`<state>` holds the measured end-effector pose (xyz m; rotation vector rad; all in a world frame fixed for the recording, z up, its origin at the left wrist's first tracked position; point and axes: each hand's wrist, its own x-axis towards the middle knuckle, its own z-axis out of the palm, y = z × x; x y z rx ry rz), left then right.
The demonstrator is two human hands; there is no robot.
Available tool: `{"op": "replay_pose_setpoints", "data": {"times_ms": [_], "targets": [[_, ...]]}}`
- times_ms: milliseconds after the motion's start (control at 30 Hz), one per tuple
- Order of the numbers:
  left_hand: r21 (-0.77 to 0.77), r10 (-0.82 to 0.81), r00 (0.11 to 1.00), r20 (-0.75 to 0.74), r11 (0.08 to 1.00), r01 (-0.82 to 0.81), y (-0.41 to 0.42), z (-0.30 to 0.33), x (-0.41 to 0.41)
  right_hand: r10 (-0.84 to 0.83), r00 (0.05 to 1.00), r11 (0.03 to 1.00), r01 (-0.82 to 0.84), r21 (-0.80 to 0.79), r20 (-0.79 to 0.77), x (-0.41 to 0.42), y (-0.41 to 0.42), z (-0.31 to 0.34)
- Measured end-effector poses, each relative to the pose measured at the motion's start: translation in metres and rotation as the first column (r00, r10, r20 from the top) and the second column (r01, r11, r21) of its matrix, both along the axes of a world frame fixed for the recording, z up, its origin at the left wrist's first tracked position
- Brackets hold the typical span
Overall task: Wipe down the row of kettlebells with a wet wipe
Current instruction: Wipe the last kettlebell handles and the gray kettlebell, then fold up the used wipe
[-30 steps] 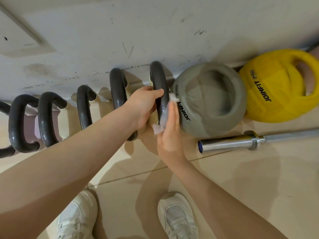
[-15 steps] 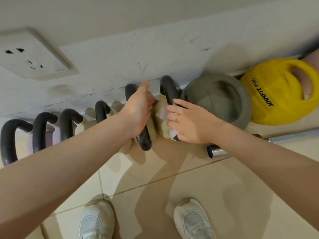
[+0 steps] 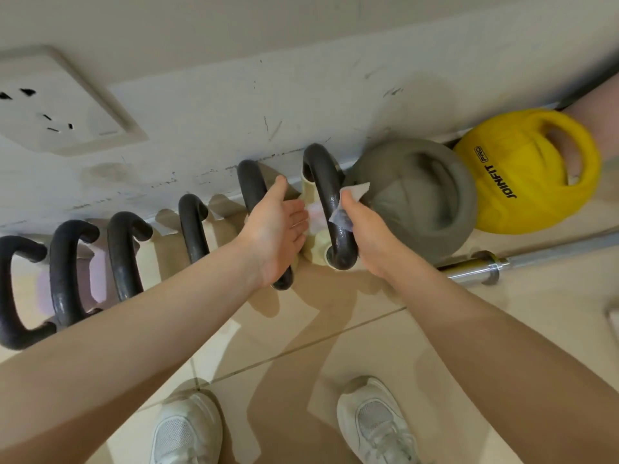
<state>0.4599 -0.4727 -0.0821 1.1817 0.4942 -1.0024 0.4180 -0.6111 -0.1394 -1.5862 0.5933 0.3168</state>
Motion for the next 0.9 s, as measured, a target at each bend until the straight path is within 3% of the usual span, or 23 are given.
{"op": "replay_pose_setpoints", "data": {"times_ms": [67, 167, 233, 300, 400, 467, 533, 633, 767, 900], "targets": [[0.026, -0.031, 0.999, -0.022, 0.999, 0.031, -0.001, -0.003, -0.002, -0.002, 1.0, 1.0, 0.002, -0.011, -0.005, -0.015, 0.004, -0.004], [0.062, -0.117, 0.992, -0.052, 0.991, 0.12, -0.005, -0.007, -0.011, 0.118, 0.992, 0.988, -0.121, -0.1, -0.036, -0.046, 0.005, -0.007], [0.063, -0.157, 0.986, -0.049, 0.985, 0.16, -0.009, -0.009, -0.018, 0.207, 0.975, 0.95, -0.181, -0.256, 0.079, -0.065, 0.006, -0.013], [0.042, -0.174, 0.983, -0.052, 0.983, 0.177, -0.014, -0.009, -0.023, 0.303, 0.947, 0.879, -0.233, -0.417, 0.109, -0.081, 0.01, -0.02], [0.018, -0.171, 0.985, -0.04, 0.985, 0.171, -0.015, -0.005, -0.026, 0.385, 0.921, 0.716, -0.334, -0.613, -0.052, -0.094, 0.008, -0.033], [0.033, -0.138, 0.99, -0.016, 0.99, 0.139, -0.013, -0.003, -0.027, 0.327, 0.945, 0.677, -0.237, -0.697, -0.005, -0.088, 0.002, -0.031], [0.113, -0.146, 0.985, 0.088, 0.984, 0.136, -0.008, 0.001, -0.027, 0.128, 0.975, 0.79, 0.009, -0.613, 0.179, -0.069, -0.001, -0.008], [0.189, -0.225, 0.931, 0.286, 0.966, 0.175, -0.005, 0.016, -0.021, -0.095, 0.947, 0.955, 0.175, -0.24, 0.308, -0.037, 0.006, 0.041], [0.134, -0.313, 0.866, 0.391, 0.95, 0.283, -0.003, 0.033, -0.016, -0.219, 0.914, 0.971, 0.24, -0.02, 0.341, -0.013, 0.021, 0.085], [-0.026, -0.27, 0.912, 0.309, 0.956, 0.292, -0.005, 0.04, -0.009, -0.306, 0.877, 0.926, 0.365, -0.098, 0.37, -0.006, 0.022, 0.103]]}}
